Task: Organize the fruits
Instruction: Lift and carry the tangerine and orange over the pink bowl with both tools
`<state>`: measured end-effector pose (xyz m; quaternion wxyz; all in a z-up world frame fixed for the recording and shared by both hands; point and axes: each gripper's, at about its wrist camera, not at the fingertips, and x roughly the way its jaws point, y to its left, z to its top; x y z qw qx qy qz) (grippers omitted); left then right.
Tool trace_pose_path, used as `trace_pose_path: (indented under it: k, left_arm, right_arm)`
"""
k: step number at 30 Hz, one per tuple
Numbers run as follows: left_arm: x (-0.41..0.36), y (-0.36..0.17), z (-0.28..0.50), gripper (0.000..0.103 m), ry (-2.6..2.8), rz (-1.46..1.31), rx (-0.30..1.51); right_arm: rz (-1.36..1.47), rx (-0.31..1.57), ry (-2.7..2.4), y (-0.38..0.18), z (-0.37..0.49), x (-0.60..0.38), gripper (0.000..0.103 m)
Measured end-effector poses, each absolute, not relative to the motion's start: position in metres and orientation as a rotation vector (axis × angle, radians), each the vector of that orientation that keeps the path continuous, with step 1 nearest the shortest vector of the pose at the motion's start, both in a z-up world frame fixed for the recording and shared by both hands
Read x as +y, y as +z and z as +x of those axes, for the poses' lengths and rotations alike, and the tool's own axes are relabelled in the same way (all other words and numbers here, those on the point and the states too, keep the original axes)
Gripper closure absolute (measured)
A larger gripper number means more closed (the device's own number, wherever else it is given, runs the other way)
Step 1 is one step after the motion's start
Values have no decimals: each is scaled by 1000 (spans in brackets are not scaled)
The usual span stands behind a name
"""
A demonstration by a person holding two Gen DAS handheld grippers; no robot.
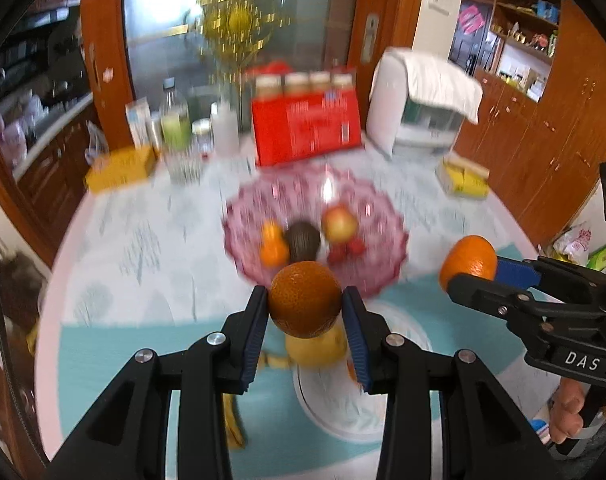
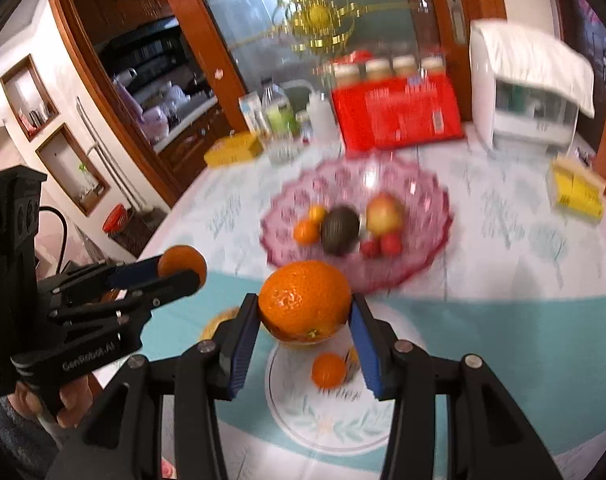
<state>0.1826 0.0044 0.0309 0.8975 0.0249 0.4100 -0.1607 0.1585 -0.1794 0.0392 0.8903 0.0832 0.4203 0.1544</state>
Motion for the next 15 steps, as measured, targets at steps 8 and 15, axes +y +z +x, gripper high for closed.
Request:
trace_pose_path:
  k: [8, 15]
  left_arm:
    - [-4, 93, 236, 67, -328, 134, 744]
    - [-18, 84, 294, 66, -345, 197, 766]
  right_arm:
    - [107, 768, 263, 100, 202, -186, 57]
    - [104, 790, 195, 91, 257, -191, 57]
